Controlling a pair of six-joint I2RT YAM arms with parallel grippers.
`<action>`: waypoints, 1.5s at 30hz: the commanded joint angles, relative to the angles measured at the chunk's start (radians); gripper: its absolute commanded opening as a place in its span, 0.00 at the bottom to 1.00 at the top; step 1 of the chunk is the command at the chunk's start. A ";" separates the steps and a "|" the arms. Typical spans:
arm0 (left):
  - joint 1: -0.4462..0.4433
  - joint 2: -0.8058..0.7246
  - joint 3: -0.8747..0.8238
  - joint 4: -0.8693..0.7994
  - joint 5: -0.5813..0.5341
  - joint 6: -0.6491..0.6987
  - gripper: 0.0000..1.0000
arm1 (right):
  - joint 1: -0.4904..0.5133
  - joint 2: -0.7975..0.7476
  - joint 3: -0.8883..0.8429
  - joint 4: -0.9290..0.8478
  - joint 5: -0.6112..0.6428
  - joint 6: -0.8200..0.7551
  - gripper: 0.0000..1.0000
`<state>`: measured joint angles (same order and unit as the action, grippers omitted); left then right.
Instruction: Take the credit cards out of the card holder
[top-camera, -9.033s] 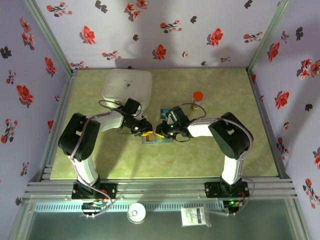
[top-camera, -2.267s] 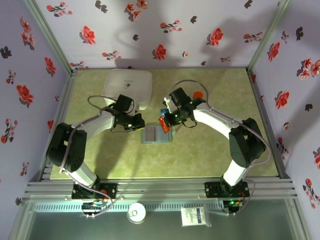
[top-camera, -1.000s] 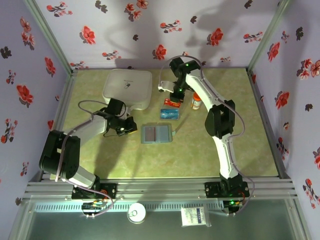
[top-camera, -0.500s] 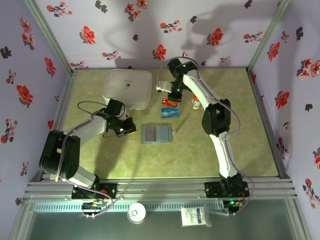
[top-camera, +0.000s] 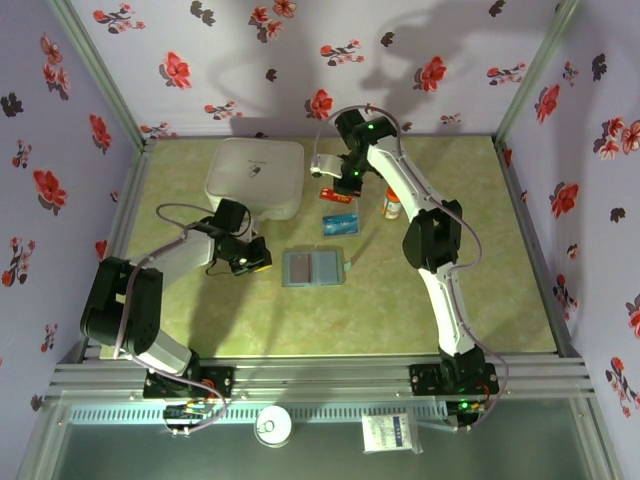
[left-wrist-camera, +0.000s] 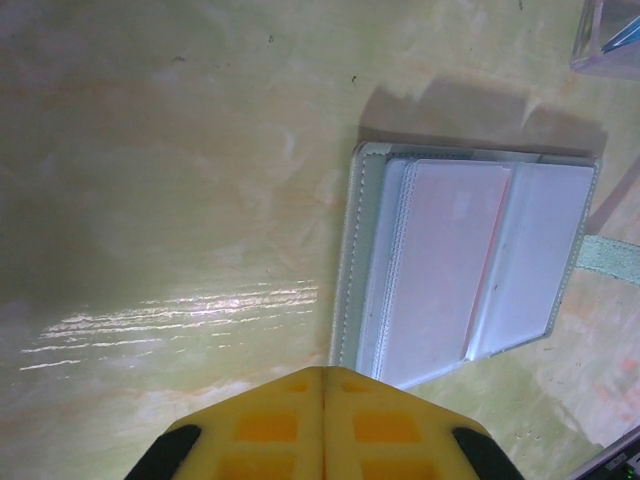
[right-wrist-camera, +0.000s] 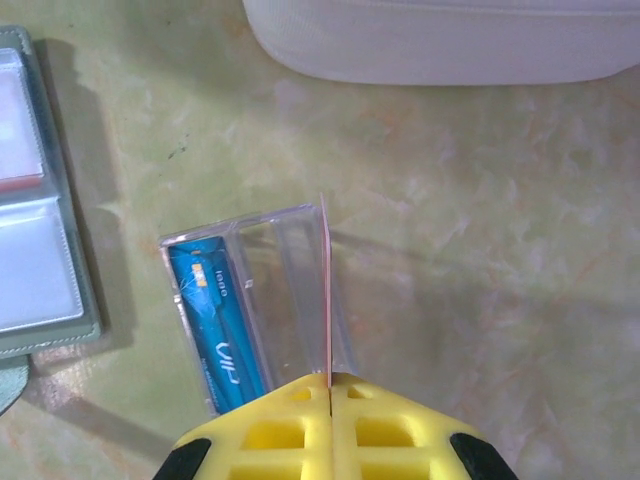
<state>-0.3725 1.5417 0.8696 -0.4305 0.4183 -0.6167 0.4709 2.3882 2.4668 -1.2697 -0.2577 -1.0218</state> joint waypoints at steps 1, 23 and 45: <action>0.008 0.013 0.025 -0.027 -0.002 0.023 0.06 | -0.010 0.009 0.005 0.020 0.013 -0.044 0.00; 0.008 0.029 0.009 -0.027 -0.005 0.016 0.06 | 0.009 0.083 -0.010 -0.172 0.002 -0.091 0.00; 0.009 0.034 0.010 -0.022 0.000 0.012 0.06 | 0.008 -0.073 -0.207 0.182 0.115 0.046 0.22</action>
<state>-0.3717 1.5757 0.8764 -0.4389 0.4187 -0.6170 0.4759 2.3669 2.2723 -1.1110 -0.1310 -1.0004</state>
